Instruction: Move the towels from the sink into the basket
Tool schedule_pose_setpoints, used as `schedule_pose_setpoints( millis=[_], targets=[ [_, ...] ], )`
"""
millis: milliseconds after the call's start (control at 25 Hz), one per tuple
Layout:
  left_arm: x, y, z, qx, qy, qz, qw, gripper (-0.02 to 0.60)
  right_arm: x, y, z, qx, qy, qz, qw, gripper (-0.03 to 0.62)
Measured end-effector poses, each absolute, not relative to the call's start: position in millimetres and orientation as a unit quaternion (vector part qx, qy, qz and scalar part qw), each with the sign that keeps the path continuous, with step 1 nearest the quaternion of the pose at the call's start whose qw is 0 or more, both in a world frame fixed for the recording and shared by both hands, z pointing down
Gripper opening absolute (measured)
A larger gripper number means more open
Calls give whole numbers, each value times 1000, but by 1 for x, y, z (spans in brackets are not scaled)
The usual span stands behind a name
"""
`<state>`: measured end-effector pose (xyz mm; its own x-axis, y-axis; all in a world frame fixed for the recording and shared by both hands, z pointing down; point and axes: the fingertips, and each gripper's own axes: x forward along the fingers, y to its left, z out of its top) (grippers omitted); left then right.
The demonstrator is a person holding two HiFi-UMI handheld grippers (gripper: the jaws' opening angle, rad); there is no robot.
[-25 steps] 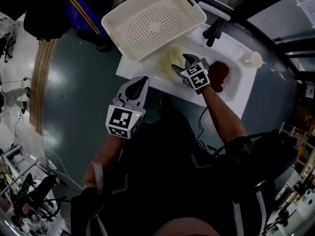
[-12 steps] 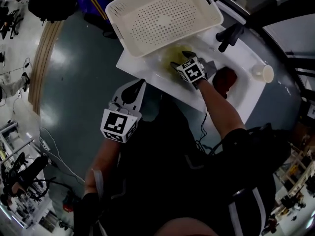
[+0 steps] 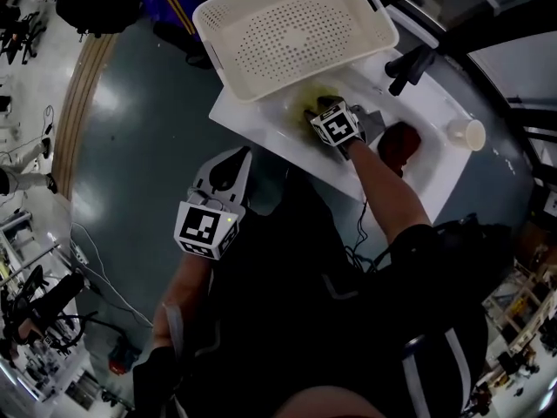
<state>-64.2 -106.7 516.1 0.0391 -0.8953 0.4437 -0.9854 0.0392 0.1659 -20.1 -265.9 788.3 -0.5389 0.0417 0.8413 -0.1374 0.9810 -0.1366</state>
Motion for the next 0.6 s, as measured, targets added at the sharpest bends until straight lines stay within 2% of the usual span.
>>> schedule_pose_setpoints(
  millis=[40, 120, 600],
  targets=[
    [-65, -106, 514, 687, -685, 101, 222, 3, -20, -264, 788, 27, -871, 92, 482, 219],
    [-67, -103, 509, 690, -682, 103, 218, 3, -21, -260, 788, 26, -869, 84, 488, 85],
    [-84, -97, 478, 733, -647, 82, 193, 3, -18, -255, 718, 71, -882, 74, 459, 63]
  ],
)
